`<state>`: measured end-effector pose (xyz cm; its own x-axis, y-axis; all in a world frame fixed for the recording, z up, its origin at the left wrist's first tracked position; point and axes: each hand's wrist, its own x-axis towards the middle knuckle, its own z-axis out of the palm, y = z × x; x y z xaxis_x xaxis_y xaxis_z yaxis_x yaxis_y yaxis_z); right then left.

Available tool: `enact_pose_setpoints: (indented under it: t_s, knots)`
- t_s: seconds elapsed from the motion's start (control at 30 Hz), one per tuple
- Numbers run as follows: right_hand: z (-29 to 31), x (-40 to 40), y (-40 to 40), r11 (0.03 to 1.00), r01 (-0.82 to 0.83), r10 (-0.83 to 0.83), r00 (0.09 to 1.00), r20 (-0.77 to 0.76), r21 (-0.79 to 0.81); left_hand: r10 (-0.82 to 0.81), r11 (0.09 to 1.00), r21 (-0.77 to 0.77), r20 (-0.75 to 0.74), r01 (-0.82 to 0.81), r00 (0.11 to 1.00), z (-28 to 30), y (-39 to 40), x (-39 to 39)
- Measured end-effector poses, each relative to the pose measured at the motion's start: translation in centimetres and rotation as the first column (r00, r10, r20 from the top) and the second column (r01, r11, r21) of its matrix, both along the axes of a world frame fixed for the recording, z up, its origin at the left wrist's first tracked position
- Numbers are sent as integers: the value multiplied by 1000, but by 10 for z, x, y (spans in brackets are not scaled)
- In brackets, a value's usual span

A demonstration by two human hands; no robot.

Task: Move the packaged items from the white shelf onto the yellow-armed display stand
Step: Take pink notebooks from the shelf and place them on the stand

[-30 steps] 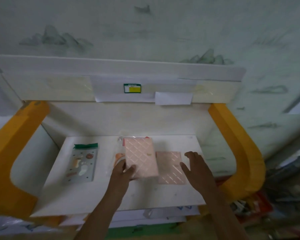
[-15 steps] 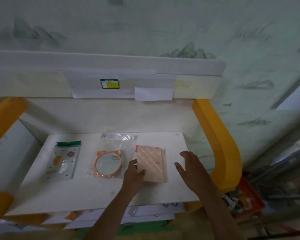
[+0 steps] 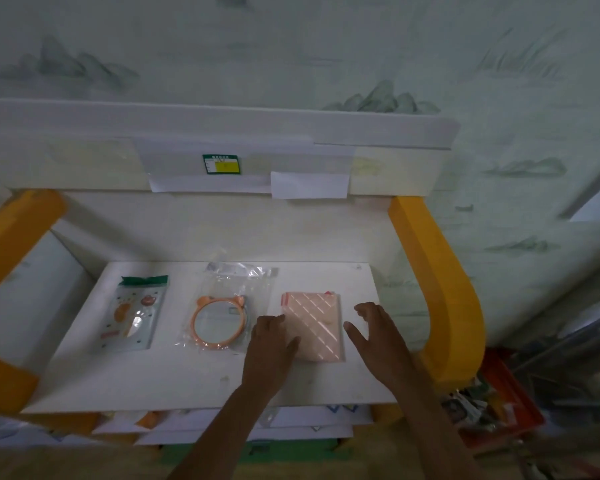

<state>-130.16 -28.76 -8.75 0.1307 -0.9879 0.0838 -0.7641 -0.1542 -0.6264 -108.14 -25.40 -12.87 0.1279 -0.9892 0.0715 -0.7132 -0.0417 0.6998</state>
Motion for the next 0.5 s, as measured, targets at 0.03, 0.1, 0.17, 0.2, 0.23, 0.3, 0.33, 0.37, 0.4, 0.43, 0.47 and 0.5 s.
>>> enact_pose_setpoints:
  t_s: [0.03,0.1,0.17,0.2,0.23,0.3,0.33,0.37,0.4,0.43,0.47,0.5]
  knots:
    - [1,4,1,1000,1,-1,999,33,8,-11,1000,-6,-108,10,994,6,2,5]
    - [4,14,3,1000,-7,4,995,104,24,-20,1000,-22,-269,15,963,18,7,19]
    - [8,28,7,999,-36,31,987,158,28,6,999,-49,-332,-24,943,27,12,37]
    - [10,35,9,998,-51,46,983,179,24,25,997,-55,-359,-48,933,31,16,47]
    - [12,43,10,998,-65,61,979,196,16,40,996,-61,-380,-69,924,34,21,59]
    - [16,63,12,996,-92,90,973,213,-2,49,994,-75,-379,-83,924,39,35,83]
    - [18,74,15,994,-106,104,971,217,-4,55,993,-77,-358,-88,932,41,44,95]
    - [20,87,19,993,-121,118,968,222,1,70,992,-75,-339,-101,938,42,54,107]
    - [21,101,23,990,-138,133,964,230,7,90,990,-70,-334,-120,938,43,66,119]
    - [22,116,28,987,-159,151,958,242,11,117,987,-62,-343,-147,932,42,78,132]
    - [21,130,33,983,-181,172,953,250,14,142,983,-55,-358,-172,923,41,92,144]
    - [21,145,40,978,-208,198,947,252,15,162,980,-47,-378,-194,911,39,106,157]
